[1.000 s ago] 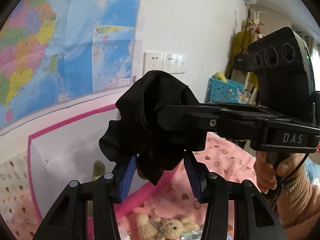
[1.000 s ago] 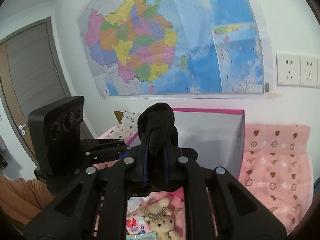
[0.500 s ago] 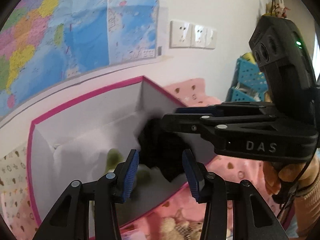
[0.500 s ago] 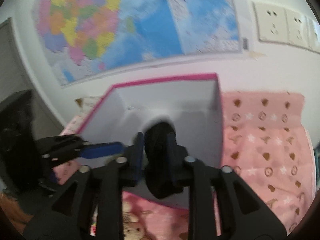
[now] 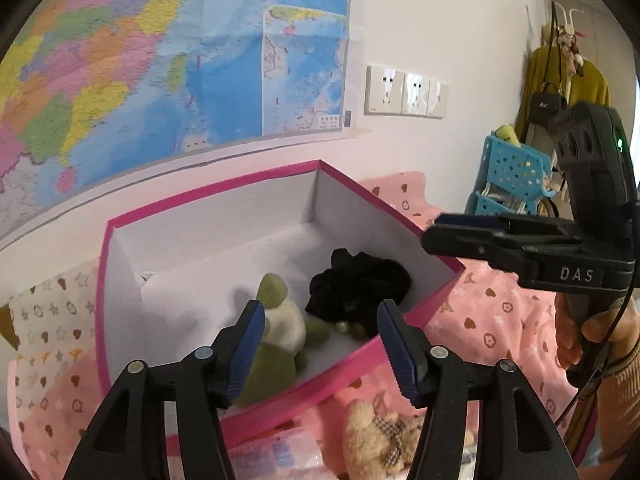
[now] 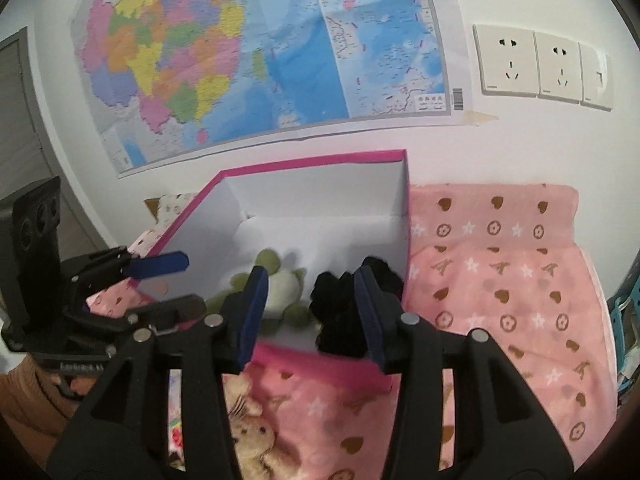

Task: Organize soft objects
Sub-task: 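Lower the black plush into the pink box and open the right tool, then grasp the beige teddy bear with the right tool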

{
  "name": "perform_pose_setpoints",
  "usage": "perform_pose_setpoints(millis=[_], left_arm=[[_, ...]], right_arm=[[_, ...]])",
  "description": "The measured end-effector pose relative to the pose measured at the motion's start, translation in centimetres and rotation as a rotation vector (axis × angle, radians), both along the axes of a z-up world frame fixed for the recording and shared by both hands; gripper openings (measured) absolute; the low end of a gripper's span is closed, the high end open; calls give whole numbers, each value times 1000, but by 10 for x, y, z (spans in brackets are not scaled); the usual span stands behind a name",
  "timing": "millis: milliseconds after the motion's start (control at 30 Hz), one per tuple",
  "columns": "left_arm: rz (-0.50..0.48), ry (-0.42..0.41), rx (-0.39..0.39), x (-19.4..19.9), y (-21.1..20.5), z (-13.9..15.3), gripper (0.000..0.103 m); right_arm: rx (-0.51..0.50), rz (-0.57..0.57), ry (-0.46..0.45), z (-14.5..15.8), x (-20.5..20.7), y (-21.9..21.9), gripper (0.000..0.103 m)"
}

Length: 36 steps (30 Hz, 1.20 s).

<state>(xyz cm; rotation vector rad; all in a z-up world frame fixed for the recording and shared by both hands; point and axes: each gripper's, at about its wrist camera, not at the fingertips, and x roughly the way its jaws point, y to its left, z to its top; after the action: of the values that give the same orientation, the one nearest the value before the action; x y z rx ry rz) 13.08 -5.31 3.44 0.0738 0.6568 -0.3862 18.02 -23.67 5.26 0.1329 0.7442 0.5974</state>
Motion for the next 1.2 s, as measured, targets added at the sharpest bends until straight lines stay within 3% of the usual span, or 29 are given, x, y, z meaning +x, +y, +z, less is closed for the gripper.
perform_pose_setpoints(millis=[433, 767, 1033, 1200], left_arm=[[87, -14, -99, -57, 56, -5, 64], [17, 24, -84, -102, 49, -22, 64], [-103, 118, -48, -67, 7, -48, 64], [-144, 216, -53, -37, -8, -67, 58]], right_arm=[[42, 101, 45, -10, -71, 0, 52], [89, 43, 229, -63, -107, -2, 54], [188, -31, 400, -101, -105, -20, 54], [223, -27, 427, -109, -98, -17, 54]])
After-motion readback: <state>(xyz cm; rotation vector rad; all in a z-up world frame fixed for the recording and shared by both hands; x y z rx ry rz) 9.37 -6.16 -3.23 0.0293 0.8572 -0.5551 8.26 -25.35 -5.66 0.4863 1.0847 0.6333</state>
